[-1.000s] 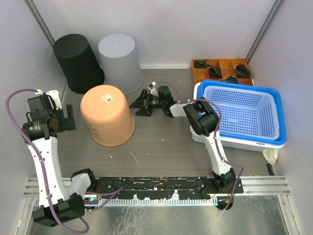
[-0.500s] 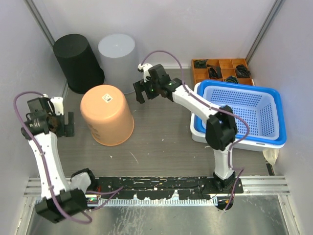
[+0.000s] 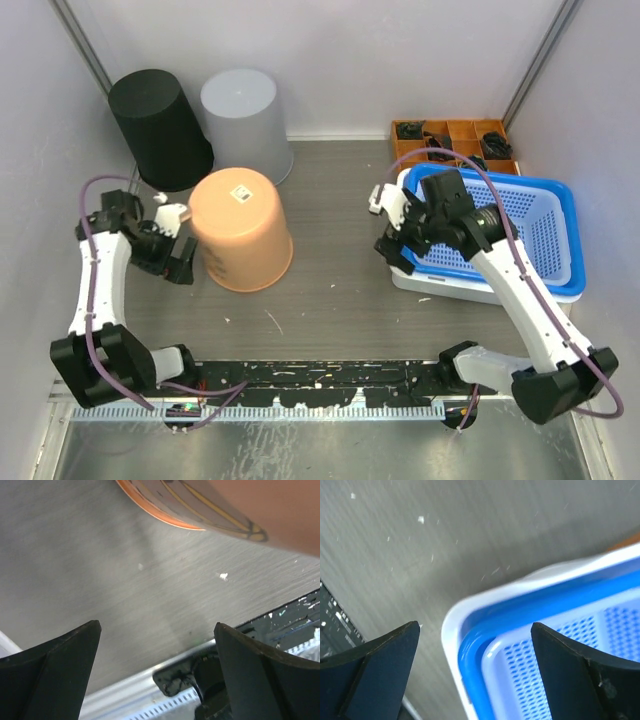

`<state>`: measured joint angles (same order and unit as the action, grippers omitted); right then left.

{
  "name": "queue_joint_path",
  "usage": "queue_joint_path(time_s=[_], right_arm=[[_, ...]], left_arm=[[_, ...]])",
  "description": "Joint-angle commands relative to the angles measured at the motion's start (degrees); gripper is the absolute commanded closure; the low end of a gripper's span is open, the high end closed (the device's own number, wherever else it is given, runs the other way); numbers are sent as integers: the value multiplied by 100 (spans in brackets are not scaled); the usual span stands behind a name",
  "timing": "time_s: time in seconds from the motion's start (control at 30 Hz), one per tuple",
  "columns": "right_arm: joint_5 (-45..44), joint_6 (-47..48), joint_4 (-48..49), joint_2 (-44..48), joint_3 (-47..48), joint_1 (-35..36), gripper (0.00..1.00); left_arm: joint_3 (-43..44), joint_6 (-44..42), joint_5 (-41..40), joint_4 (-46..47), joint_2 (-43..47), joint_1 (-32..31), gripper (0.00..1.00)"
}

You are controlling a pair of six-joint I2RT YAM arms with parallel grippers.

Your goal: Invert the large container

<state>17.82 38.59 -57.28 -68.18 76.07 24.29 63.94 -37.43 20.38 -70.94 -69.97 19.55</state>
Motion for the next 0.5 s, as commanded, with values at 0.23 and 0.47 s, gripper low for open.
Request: queue_joint_path(time_s=[0.23,0.47], right_arm=[[538,-466,-90,1005,-1035,-1243,0],[432,-836,63,896,-965,-1319,0]], left_arm=[[945,1589,-861,1542,-1917,-2113,1],[2325,2065,-2215,2021,-3102,-3781,1]])
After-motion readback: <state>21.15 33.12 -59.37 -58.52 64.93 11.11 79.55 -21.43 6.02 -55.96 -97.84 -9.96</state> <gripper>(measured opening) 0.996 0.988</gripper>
